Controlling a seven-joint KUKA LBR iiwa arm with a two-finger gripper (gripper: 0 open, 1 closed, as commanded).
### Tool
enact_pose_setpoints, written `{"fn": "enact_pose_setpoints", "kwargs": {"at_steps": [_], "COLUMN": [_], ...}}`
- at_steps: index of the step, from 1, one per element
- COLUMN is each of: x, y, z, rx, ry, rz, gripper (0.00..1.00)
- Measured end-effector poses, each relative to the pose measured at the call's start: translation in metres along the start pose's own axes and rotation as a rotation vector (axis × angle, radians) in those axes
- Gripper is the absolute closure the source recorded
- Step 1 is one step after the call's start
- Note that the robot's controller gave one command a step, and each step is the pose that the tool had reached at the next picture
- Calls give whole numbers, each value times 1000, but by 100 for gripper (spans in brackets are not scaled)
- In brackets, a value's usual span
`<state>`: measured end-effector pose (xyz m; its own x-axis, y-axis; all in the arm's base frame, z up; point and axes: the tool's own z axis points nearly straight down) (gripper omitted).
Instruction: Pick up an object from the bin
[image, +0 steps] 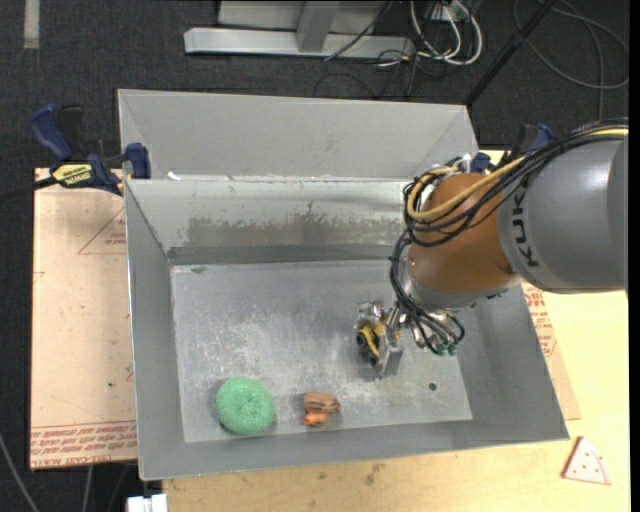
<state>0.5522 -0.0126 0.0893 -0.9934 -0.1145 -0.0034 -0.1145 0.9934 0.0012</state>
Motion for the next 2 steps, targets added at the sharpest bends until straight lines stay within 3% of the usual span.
{"fn": "enact_pose_setpoints", "kwargs": {"at_steps": [1,2], "x": [4,-30], "y": [-12,-3], "z": [9,16], "rx": [0,1], "ry": [3,4], "rz": [-7,-12], "gripper": [100,100]}}
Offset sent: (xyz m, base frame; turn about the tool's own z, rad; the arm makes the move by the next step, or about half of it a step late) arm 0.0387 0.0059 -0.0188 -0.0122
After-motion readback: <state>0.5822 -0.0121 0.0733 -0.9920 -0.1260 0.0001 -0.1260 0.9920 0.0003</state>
